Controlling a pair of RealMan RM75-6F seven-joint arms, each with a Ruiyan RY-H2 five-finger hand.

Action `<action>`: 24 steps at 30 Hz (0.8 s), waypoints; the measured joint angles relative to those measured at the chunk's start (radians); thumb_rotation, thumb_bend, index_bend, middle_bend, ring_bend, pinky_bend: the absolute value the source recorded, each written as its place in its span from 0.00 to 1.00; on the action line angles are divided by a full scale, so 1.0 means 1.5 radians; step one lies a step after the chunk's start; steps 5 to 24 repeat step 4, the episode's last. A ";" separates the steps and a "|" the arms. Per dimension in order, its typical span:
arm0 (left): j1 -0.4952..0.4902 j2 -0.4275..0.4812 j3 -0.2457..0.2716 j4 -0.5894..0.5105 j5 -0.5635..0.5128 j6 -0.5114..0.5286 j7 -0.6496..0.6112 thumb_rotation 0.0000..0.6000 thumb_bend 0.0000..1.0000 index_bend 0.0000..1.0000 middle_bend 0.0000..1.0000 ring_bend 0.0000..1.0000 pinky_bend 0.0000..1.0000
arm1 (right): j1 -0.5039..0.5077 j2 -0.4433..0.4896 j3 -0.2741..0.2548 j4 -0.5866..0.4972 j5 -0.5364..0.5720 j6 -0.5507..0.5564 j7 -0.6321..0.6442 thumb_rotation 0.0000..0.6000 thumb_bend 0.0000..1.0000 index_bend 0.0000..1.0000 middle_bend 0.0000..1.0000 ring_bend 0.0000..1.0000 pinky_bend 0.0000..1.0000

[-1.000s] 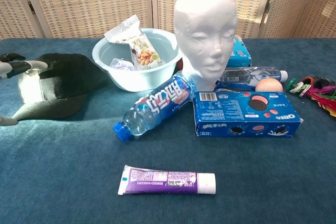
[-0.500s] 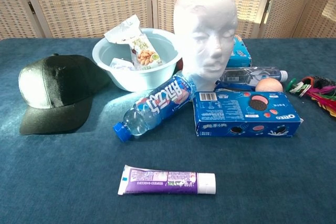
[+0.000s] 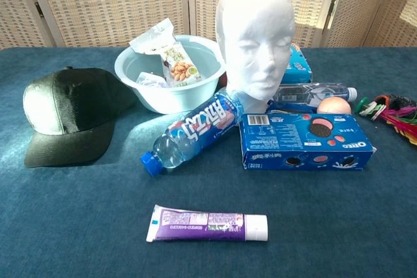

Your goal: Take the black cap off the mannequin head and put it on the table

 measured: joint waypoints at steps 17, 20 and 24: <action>0.013 0.000 0.009 -0.001 0.025 0.014 -0.013 1.00 0.00 0.00 0.00 0.08 0.43 | 0.012 -0.001 -0.005 0.005 -0.017 -0.009 0.008 1.00 0.11 0.15 0.22 0.14 0.21; 0.013 0.000 0.009 -0.001 0.025 0.014 -0.013 1.00 0.00 0.00 0.00 0.08 0.43 | 0.012 -0.001 -0.005 0.005 -0.017 -0.009 0.008 1.00 0.11 0.15 0.22 0.14 0.21; 0.013 0.000 0.009 -0.001 0.025 0.014 -0.013 1.00 0.00 0.00 0.00 0.08 0.43 | 0.012 -0.001 -0.005 0.005 -0.017 -0.009 0.008 1.00 0.11 0.15 0.22 0.14 0.21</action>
